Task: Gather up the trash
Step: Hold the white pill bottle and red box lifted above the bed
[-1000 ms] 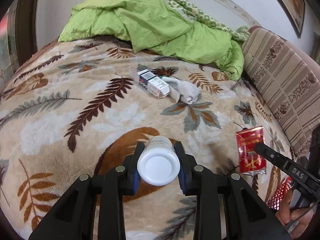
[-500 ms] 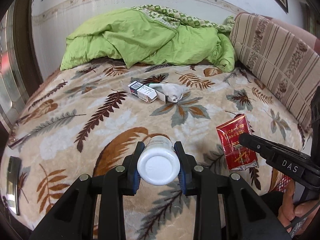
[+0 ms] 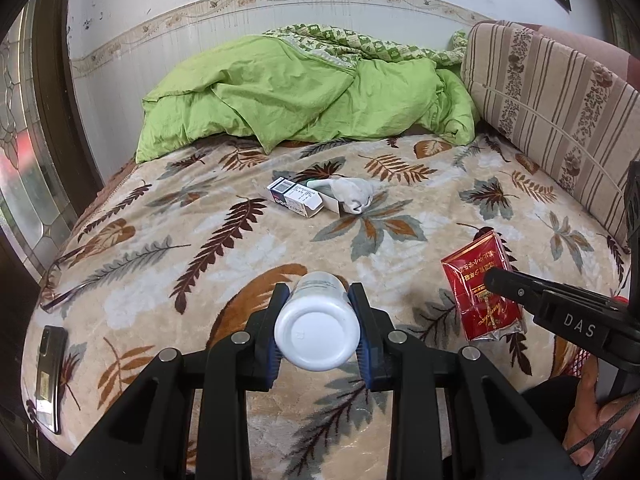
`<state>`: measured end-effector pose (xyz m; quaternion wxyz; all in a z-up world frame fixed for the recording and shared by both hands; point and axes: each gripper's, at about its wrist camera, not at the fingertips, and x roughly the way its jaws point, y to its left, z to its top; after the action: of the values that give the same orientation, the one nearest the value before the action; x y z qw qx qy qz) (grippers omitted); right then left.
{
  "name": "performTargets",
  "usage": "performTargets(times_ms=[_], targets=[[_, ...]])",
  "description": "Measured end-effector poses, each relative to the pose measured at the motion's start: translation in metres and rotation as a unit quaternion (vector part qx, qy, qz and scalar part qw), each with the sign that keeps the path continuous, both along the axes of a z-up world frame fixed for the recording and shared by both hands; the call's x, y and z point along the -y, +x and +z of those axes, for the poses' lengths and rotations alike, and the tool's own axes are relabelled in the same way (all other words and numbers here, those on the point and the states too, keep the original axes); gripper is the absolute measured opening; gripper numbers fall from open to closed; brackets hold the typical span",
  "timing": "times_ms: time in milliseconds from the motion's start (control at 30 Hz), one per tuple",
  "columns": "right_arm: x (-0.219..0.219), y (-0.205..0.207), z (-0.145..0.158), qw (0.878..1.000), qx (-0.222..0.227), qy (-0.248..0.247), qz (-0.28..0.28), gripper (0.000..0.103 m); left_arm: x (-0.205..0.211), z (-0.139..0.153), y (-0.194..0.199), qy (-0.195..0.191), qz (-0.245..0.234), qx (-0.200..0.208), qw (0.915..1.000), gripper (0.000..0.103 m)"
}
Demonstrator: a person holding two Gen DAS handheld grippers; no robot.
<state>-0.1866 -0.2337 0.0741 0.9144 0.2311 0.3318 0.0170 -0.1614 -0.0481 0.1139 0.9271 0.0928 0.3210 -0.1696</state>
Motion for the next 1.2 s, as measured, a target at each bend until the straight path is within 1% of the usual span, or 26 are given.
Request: performTargets(times_ms=[667,933,1033,1200], targets=[[0.0,0.002,-0.002,1.0,0.001,0.005,0.003,0.024,-0.001,-0.005,0.0,-0.003,0.004,-0.004,1.0,0.029],[0.001,0.009,-0.006,1.0,-0.004,0.015,0.008,0.024,-0.012,0.003,-0.005,-0.012,0.016,0.0,0.9998,0.029],[-0.001,0.013,-0.008,1.0,-0.008,0.009,0.013,0.024,-0.013,0.006,-0.006,-0.014,0.016,0.002,0.9998,0.029],[0.0,0.016,-0.01,1.0,-0.014,0.013,0.013,0.024,-0.015,0.009,-0.005,-0.018,0.015,0.003,0.9997,0.029]])
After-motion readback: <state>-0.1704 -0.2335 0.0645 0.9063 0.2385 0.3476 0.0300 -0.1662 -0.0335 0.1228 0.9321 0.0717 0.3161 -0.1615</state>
